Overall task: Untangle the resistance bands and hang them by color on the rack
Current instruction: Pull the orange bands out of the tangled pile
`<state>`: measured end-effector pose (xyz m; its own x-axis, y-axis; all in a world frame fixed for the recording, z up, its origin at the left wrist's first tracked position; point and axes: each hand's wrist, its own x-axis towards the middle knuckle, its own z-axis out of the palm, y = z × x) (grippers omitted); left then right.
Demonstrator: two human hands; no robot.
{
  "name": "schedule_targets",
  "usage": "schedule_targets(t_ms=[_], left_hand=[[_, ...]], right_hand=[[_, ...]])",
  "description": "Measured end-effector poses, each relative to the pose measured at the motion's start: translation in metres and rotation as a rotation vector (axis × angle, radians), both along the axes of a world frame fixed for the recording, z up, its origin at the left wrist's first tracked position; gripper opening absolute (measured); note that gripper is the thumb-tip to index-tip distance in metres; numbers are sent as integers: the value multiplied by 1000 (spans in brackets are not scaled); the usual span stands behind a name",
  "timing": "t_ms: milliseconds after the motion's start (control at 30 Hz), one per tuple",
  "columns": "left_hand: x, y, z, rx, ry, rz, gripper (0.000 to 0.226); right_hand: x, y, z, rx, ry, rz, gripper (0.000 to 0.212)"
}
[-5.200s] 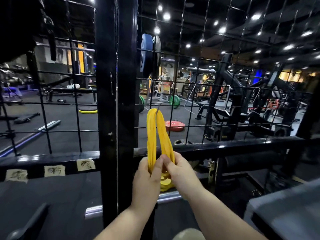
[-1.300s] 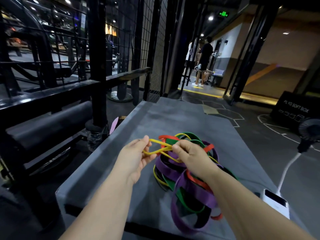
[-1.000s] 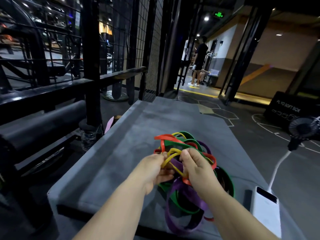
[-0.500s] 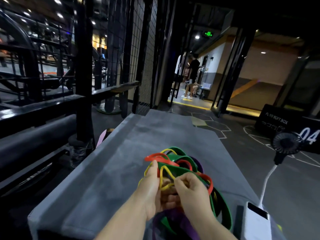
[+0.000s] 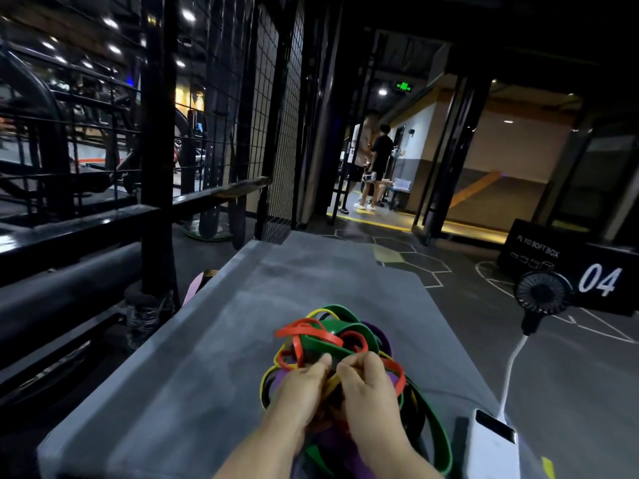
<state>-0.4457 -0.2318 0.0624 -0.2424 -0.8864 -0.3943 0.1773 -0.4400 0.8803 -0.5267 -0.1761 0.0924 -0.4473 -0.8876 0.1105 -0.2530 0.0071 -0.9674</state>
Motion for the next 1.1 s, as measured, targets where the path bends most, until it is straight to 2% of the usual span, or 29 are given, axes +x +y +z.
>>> schedule_targets(t_ms=[100,300,400,467,567,667,767,900,967,1033,1100], left_hand=[[8,10,16,-21,-62,-62,63],[17,8,17,-40,-70,-153,32],[16,8,10,-7,-52,-153,16],[14,10,10,50,29,-162,20],[13,13,11,57,56,-128,15],[14,14,6,29,-15,-6,20],[15,15,-1,-17,-112,15,30],[24,16,1,36,-27,-48,44],[25,14,1,69,28,-51,38],[23,13,1,112,66,-57,21],[21,13,0,175,111,-78,19]], right_hand=[[1,-1,-4,45,-62,-18,6],[11,12,-6,20,-271,82,17],[14,14,-11,-54,-171,41,12],[15,15,-13,-81,-116,23,8],[15,16,-16,-96,-57,-55,16],[16,16,-22,-57,-34,-104,19],[15,15,-25,-17,-3,-101,17],[17,15,-28,51,-51,-4,13],[16,13,-29,84,-32,28,11],[14,12,-27,73,-43,41,11],[12,10,-21,54,-14,41,13]])
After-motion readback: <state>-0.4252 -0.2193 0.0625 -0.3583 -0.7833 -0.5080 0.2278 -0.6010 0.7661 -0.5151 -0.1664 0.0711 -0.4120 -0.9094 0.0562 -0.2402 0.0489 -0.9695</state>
